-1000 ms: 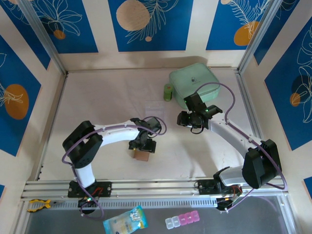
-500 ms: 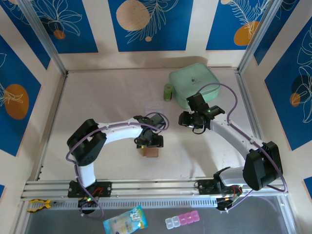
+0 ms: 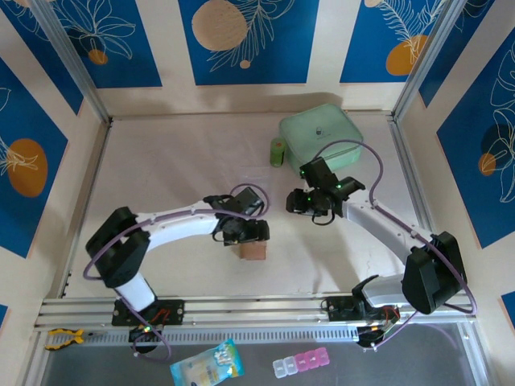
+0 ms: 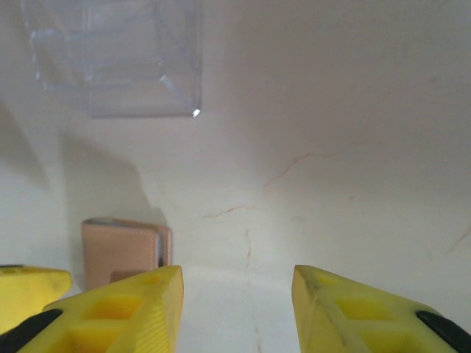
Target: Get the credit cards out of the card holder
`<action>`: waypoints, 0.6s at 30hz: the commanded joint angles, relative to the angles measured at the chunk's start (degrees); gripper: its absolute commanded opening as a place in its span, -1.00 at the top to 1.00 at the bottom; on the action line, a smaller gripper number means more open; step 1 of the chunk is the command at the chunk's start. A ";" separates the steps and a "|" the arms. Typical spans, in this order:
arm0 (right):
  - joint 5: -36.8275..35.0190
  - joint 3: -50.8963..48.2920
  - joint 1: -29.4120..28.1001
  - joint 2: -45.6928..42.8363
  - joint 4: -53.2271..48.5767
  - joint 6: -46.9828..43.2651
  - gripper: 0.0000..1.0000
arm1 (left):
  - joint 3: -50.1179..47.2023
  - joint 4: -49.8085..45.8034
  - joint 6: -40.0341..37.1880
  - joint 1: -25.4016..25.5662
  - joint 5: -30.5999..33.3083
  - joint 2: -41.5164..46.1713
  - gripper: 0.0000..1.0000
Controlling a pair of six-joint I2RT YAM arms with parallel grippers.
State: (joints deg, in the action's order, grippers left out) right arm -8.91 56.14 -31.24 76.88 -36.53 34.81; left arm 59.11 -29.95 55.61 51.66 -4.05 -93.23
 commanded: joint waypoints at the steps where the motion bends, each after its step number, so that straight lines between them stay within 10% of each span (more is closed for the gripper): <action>1: 1.83 1.51 -3.23 1.68 -1.57 1.61 0.13 | -4.76 3.69 0.22 -2.17 0.19 4.95 -0.63; 18: -2.36 7.84 -17.97 13.93 -5.31 10.23 0.13 | -24.89 27.97 2.69 -11.54 -13.23 16.02 0.64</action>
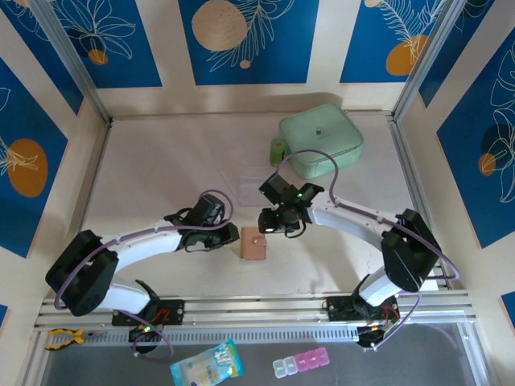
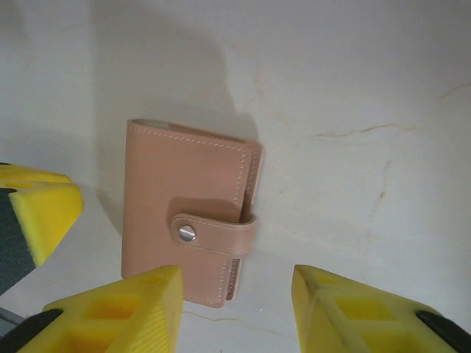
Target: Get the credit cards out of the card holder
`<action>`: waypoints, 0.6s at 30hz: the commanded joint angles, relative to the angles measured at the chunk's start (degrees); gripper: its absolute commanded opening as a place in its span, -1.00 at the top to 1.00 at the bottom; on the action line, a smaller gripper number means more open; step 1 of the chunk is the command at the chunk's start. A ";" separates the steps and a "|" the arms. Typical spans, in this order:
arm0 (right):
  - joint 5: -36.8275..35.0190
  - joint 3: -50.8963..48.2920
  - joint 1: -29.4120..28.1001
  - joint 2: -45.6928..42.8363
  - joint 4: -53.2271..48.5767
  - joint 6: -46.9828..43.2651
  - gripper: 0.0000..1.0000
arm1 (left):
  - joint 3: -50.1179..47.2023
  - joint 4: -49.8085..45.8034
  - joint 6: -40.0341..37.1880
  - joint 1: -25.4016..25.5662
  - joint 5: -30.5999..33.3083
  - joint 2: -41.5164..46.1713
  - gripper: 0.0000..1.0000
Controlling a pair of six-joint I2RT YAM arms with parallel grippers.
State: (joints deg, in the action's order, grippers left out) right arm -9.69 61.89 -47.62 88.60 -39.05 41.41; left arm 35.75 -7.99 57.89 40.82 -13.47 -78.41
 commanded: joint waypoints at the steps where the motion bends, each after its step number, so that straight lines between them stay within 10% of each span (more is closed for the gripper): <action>1: -1.89 2.59 -2.26 3.22 -3.09 4.51 0.14 | -2.30 7.87 0.91 -0.67 -4.56 1.12 0.72; 5: -1.89 3.73 -4.33 6.26 -2.96 7.28 0.14 | -4.33 13.59 2.04 -0.82 -7.85 -0.05 0.99; 18: -2.17 9.92 -5.74 14.16 -6.11 8.29 0.21 | -7.17 18.83 3.77 -0.78 -11.03 -3.43 1.00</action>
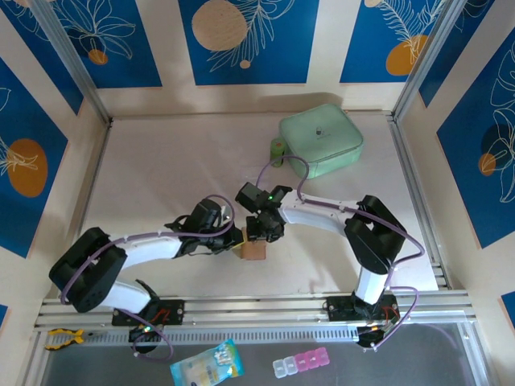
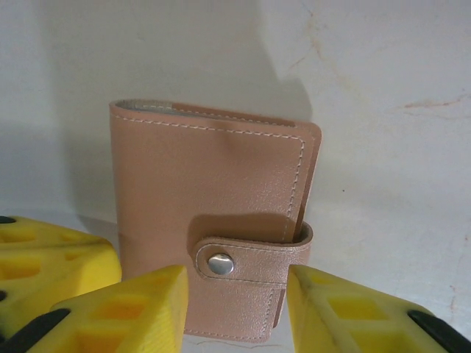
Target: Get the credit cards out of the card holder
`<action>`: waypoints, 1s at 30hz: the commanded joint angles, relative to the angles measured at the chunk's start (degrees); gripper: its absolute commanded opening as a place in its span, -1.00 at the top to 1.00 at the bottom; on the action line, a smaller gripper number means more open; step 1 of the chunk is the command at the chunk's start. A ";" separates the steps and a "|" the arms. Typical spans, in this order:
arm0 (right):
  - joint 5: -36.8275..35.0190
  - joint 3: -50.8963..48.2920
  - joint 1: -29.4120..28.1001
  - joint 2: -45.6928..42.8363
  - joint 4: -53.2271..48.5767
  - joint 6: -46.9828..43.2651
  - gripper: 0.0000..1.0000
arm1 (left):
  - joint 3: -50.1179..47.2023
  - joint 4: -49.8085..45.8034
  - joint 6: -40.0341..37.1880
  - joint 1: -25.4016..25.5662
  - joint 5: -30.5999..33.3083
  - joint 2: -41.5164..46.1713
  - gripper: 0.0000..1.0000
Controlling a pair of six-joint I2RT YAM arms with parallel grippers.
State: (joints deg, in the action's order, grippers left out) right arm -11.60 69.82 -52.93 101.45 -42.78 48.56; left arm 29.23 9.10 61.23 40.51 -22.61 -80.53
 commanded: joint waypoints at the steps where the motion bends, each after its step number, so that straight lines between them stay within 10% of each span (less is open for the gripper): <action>1: -0.19 2.39 -0.51 1.76 -2.55 1.07 0.21 | -0.62 2.18 0.64 -0.51 -2.17 -1.91 1.00; 30: 3.84 4.31 -1.45 6.67 -4.19 0.04 0.01 | -5.35 7.39 5.20 -1.92 -2.27 -5.38 1.00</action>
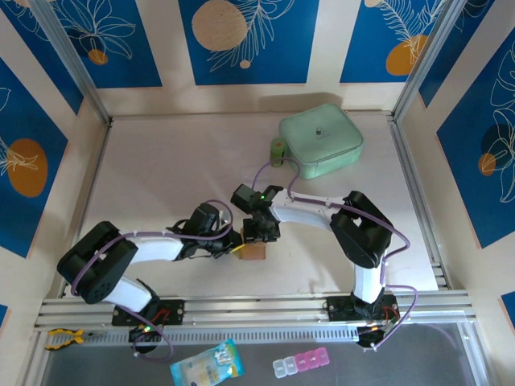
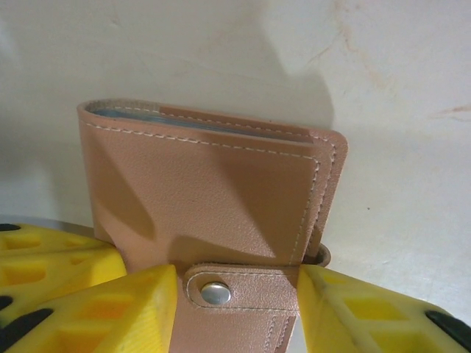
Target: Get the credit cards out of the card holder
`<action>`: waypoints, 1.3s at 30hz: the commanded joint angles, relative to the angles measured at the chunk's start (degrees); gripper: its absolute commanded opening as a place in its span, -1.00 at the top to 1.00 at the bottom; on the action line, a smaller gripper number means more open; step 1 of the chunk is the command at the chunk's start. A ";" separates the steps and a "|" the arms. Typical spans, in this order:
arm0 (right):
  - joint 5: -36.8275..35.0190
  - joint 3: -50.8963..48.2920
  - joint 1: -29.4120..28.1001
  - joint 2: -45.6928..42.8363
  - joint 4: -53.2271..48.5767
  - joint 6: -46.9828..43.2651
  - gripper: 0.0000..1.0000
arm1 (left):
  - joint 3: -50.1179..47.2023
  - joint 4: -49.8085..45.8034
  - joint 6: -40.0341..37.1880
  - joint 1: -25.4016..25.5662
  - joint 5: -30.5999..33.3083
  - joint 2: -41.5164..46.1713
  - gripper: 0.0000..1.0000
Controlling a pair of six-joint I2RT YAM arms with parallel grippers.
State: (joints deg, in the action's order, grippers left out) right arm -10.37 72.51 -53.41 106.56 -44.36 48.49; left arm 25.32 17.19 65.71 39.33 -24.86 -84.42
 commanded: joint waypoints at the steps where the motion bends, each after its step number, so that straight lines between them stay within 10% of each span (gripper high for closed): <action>1: 2.61 1.73 -1.03 1.99 -2.88 0.11 0.01 | -1.51 -0.57 0.81 -0.75 -0.10 -1.62 1.00; 39: 4.31 -2.68 0.05 0.70 0.69 0.95 0.57 | -2.08 -3.49 0.47 -1.27 0.86 -1.03 1.00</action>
State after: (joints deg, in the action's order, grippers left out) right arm -9.26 72.31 -53.12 106.74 -44.18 48.80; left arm 24.36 18.94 66.59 38.83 -25.32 -84.93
